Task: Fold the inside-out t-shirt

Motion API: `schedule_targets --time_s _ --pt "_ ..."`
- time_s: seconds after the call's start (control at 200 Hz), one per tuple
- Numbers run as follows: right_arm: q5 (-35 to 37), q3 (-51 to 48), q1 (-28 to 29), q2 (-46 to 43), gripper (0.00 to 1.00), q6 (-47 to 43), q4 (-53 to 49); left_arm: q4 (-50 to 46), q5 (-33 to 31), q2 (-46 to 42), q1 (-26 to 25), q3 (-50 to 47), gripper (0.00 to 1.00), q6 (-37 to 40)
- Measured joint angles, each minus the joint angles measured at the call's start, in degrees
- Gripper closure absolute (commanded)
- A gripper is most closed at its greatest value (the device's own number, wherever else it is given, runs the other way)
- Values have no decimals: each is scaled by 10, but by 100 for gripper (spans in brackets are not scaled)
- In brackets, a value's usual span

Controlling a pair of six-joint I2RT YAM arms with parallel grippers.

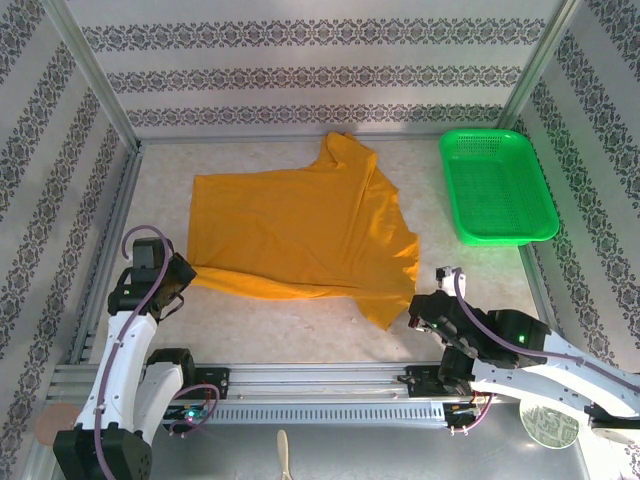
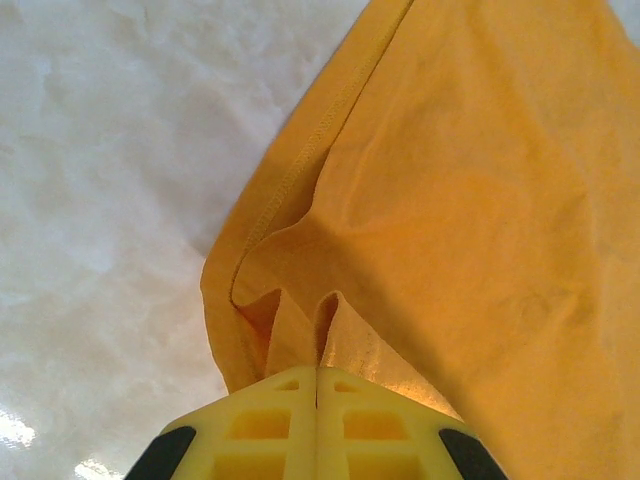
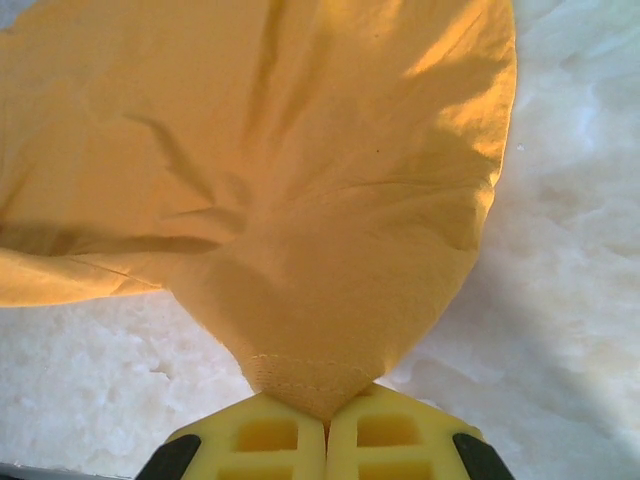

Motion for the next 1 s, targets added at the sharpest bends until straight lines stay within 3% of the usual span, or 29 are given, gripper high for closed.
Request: schedule_targets --time_s 0.185,0.375,0.699,1.004 --pt "-1 35 -29 18 100 -36 0 1 -12 -41 0 0 100 -17" --pt "-33 71 -104 75 100 -106 19 8 -29 -27 0 0 100 -21" --pt "-233 105 -352 237 100 -269 113 78 -46 113 0 3 100 -13" --pt "-333 160 -433 384 100 -355 176 147 -59 241 0 29 100 2"
